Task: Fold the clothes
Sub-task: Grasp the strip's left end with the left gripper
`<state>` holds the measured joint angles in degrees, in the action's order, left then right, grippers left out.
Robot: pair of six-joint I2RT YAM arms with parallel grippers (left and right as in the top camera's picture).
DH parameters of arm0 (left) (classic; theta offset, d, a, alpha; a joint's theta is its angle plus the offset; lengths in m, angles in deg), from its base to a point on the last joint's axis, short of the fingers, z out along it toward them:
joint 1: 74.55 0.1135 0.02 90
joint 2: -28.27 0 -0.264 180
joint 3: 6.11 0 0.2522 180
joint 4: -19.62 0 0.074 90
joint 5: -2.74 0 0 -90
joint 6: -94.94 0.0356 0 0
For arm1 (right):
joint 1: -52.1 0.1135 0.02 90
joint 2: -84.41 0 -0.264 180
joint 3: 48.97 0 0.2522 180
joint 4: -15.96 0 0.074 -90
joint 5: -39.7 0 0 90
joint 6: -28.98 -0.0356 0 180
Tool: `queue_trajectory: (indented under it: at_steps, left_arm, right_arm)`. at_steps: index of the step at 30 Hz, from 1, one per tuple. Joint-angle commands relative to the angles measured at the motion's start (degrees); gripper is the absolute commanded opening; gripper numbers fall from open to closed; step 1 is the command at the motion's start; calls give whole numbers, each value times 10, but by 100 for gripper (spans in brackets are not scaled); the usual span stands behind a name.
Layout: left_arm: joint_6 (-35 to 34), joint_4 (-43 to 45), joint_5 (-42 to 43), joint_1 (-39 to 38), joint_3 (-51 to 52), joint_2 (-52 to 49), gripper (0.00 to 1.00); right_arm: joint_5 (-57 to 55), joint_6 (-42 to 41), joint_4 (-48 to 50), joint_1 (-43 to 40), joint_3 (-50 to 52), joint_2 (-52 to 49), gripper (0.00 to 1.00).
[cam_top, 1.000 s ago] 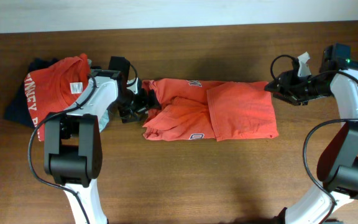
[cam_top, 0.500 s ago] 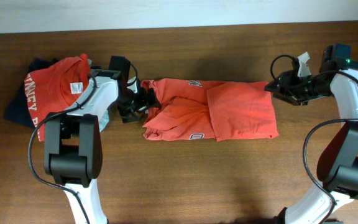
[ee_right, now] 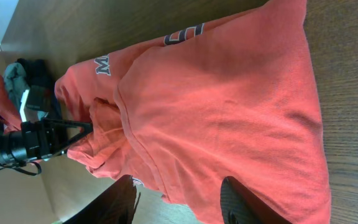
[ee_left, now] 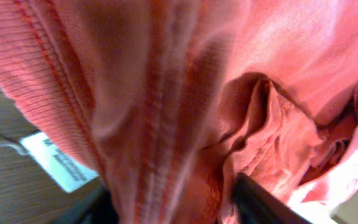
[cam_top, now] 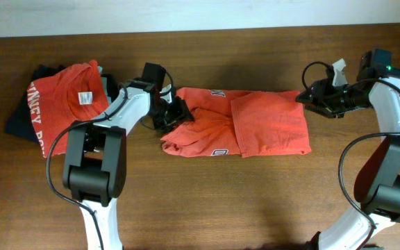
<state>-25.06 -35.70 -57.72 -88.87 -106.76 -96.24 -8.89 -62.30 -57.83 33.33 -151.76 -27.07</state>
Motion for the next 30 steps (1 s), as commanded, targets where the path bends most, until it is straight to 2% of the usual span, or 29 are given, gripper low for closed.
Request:
queue_trajectory:
  at_steps: [1, 25, 27, 30]
  left_arm:
    - [-4, -4, -22, -8, 25, -51, 50]
    - [-3, -3, -24, -8, 25, -51, 50]
    - [-3, 5, -24, -8, 25, -51, 43]
    - [14, 17, -23, -9, 25, -51, 12]
  right_arm:
    - [-1, 4, -2, 0, -7, 10, 49]
    - [-2, 4, -2, 0, -7, 10, 49]
    - [-2, 4, -2, 0, -7, 10, 49]
    - [-2, 4, -2, 0, -7, 10, 49]
